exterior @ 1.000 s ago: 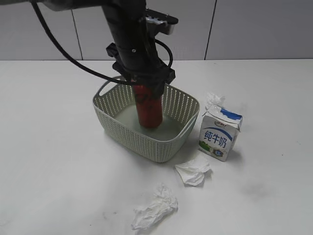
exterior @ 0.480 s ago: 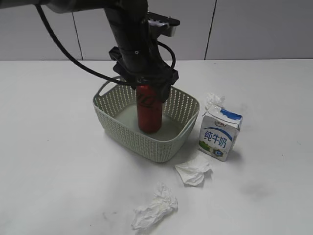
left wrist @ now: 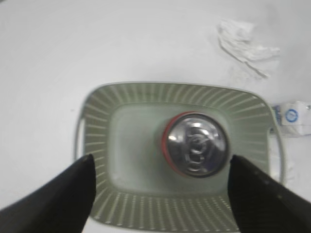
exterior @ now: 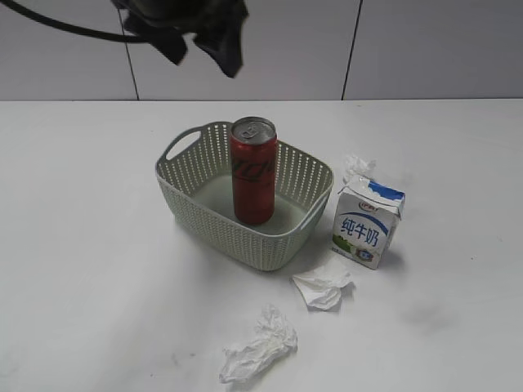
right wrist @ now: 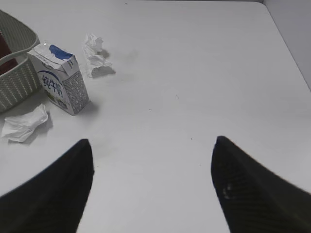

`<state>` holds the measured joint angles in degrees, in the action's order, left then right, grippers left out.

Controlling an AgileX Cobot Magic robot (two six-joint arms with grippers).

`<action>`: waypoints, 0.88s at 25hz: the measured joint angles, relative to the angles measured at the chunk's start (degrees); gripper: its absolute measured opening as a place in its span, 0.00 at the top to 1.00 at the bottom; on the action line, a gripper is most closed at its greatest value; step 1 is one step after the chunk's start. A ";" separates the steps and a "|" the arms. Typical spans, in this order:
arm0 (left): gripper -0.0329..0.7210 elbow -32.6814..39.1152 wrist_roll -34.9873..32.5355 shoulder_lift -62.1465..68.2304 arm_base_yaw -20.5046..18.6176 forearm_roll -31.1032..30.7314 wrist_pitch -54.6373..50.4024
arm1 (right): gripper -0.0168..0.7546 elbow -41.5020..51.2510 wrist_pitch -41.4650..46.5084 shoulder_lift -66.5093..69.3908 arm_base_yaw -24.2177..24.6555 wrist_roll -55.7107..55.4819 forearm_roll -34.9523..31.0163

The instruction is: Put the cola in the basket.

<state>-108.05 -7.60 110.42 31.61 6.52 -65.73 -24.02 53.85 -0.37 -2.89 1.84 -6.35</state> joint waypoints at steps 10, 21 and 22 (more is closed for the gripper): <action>0.16 -0.05 0.00 -1.77 -23.05 -0.97 -3.96 | 0.24 0.00 0.00 0.00 0.00 0.00 0.00; 0.19 10.55 0.42 -7.97 -34.57 -1.29 -4.02 | 0.24 0.00 0.00 0.00 0.00 0.00 0.00; 0.19 12.92 0.42 -9.69 -34.57 -1.29 -4.02 | 0.24 0.00 0.00 0.00 0.00 0.00 0.00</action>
<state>-95.14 -7.18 100.73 -2.96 5.23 -69.75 -24.02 53.85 -0.37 -2.89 1.84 -6.35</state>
